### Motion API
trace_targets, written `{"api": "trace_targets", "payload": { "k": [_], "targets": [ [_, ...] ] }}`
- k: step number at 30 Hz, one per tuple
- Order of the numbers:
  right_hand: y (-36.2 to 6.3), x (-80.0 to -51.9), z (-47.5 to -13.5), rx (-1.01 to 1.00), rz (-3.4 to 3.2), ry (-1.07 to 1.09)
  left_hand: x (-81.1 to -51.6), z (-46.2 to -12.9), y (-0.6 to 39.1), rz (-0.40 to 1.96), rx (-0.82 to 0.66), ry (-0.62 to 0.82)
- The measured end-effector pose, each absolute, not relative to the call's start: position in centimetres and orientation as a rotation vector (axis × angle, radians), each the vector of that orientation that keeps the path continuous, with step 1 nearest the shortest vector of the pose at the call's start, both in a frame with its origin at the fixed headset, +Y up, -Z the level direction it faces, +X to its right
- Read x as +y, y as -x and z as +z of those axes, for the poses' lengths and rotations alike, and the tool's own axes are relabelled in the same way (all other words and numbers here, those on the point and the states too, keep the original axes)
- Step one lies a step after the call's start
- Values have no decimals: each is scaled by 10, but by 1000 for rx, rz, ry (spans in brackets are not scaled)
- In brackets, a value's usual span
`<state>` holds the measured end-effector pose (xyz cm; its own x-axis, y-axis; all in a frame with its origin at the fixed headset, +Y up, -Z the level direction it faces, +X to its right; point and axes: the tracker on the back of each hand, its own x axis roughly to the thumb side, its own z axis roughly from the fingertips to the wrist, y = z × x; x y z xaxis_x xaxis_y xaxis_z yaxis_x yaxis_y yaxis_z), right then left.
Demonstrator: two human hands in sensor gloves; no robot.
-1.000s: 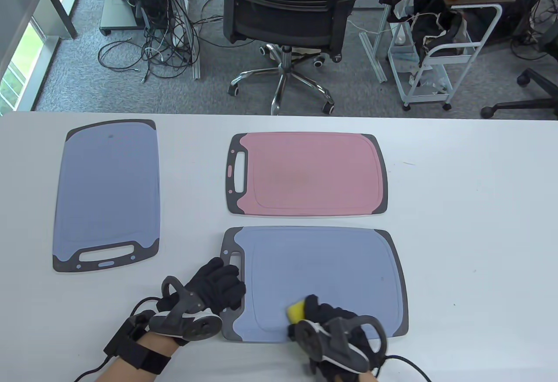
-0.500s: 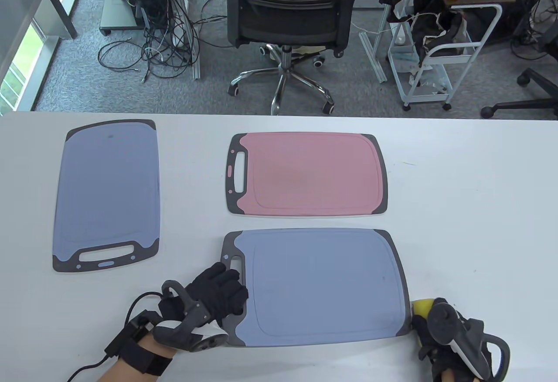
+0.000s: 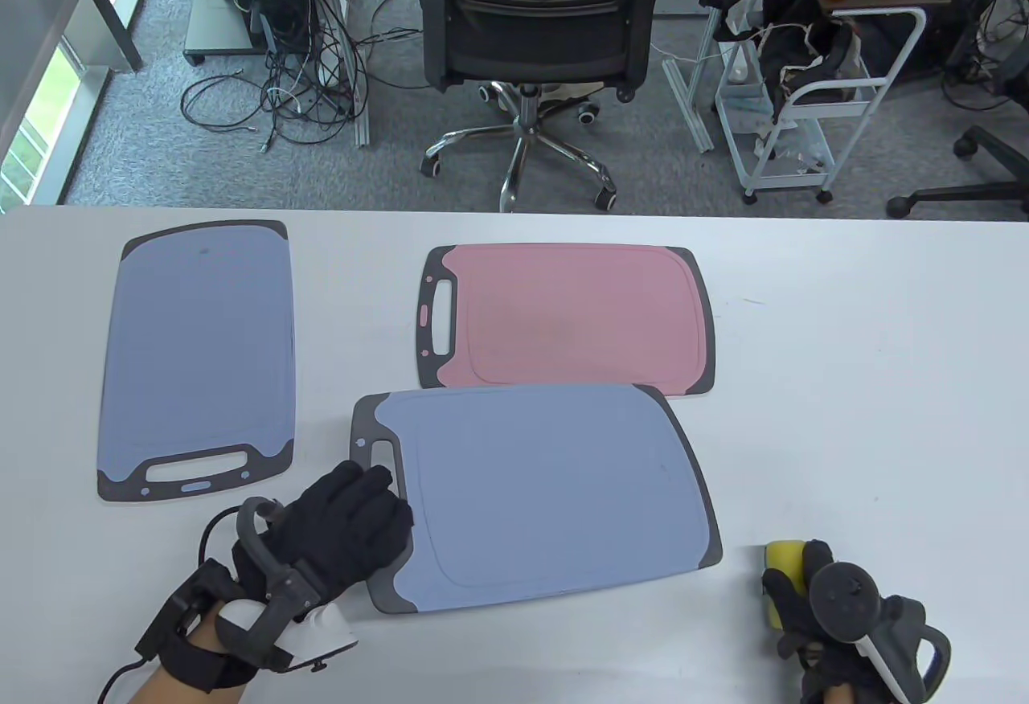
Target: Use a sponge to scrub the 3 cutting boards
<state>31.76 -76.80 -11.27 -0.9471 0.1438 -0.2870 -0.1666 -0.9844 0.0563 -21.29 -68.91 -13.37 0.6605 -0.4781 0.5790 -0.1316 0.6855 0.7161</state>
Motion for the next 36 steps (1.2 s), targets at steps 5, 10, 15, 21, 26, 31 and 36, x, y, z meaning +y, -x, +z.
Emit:
{"api": "trace_targets", "payload": {
  "k": [5,10,15,21,26,31,36],
  "targets": [
    [-317,-767,-116,91,2930,402,-666,-184,214,-245,-798,-840],
    [-319,-765,-113,59,2915,412,-662,-254,186,-258,-789,-811],
    [-322,-762,-112,18,2896,431,-669,-312,152,-278,-818,-758],
    [-324,-762,-110,-7,2885,442,-686,-353,131,-347,-836,-673],
    [-324,-762,-109,-4,2877,433,-704,-374,137,-469,-752,-520],
    [-324,-762,-109,-5,2873,423,-730,-394,140,-698,-653,-311],
    [-324,-763,-108,5,2868,424,-753,-404,137,-775,-607,-104]
  ]
}}
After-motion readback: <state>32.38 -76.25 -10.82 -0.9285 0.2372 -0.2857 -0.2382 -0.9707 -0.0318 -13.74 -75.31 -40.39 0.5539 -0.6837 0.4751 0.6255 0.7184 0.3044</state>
